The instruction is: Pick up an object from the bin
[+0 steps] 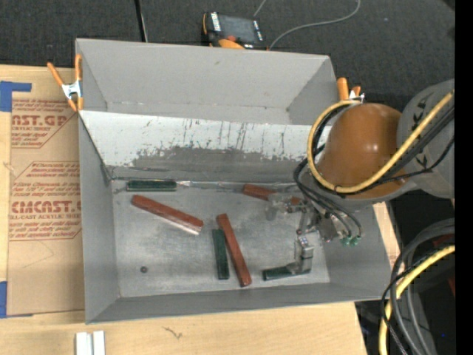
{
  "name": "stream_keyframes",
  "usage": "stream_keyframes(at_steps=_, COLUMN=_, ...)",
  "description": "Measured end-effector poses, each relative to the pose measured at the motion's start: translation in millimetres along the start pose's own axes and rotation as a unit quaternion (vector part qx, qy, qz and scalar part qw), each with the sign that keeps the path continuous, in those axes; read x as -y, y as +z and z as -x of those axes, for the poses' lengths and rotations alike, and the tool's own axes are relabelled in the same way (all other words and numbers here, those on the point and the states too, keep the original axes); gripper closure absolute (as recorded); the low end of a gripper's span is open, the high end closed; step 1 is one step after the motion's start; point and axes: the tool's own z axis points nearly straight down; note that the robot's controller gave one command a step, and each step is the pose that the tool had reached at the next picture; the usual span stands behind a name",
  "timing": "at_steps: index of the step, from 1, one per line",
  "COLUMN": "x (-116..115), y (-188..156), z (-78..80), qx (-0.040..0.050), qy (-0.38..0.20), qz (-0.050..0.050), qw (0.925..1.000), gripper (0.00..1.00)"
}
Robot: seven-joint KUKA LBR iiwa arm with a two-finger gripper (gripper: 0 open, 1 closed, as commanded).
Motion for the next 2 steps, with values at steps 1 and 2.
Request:
stream_keyframes(at_steps=1, x=26.0, y=92.4, z=-14.8, qx=0.0056, qy=-0.018, qz=-0.001, qw=0.9998, gripper=0.0)
stream_keyframes(at_steps=2, x=24.9, y=90.7, z=-17.0, qx=0.0003, qy=-0.019, qz=0.0, qw=0.9998, gripper=1.0)
